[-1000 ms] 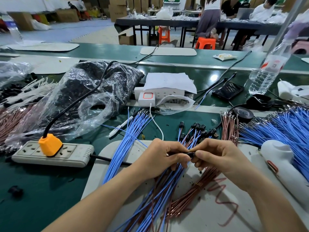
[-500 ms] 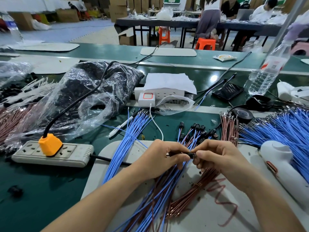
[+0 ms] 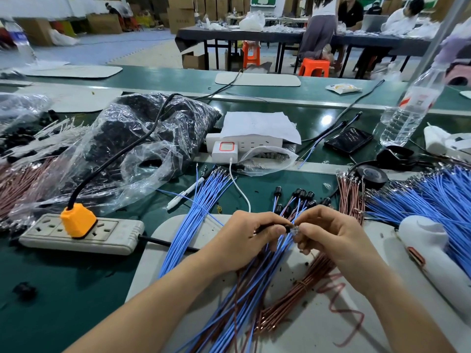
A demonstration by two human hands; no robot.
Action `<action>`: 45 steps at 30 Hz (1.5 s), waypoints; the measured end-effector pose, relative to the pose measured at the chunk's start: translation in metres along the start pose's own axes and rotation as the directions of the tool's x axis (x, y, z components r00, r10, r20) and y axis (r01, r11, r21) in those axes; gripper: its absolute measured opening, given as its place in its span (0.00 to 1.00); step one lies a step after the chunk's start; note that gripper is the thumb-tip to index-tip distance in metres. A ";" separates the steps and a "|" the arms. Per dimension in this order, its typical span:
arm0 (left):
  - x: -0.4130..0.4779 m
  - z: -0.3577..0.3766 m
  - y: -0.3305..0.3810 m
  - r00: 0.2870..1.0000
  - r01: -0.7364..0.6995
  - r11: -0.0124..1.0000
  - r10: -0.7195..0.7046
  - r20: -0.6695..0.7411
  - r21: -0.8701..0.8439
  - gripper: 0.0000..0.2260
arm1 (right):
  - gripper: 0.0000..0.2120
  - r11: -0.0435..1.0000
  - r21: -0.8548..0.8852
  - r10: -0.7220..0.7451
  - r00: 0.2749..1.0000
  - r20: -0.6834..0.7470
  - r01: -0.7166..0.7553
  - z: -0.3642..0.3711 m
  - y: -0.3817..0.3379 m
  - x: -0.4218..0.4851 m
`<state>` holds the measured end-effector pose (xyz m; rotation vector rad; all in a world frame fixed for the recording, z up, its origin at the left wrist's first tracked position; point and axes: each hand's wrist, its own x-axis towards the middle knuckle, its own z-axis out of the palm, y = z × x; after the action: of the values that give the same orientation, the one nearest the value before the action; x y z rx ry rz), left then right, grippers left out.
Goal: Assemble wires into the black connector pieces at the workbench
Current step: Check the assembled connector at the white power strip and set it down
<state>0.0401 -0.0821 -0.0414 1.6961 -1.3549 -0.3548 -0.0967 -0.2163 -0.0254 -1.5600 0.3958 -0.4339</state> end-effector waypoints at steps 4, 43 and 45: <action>0.000 0.001 0.000 1.000 0.010 1.000 -0.010 0.012 -0.017 0.08 | 0.10 0.999 0.000 -0.053 0.998 -0.024 0.053 0.001 0.002 0.000; -0.002 0.002 0.005 0.985 0.166 0.931 -0.142 0.098 -0.325 0.08 | 0.08 0.990 0.091 0.096 0.992 0.086 -0.104 0.003 0.000 -0.004; -0.002 0.002 0.006 0.985 0.169 0.923 -0.144 0.097 -0.347 0.09 | 0.07 0.989 0.105 0.098 0.992 0.077 -0.106 0.003 0.001 -0.003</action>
<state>0.0340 -0.0811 -0.0389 1.5005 -1.1260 -0.7134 -0.0973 -0.2119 -0.0262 -1.4388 0.3883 -0.3141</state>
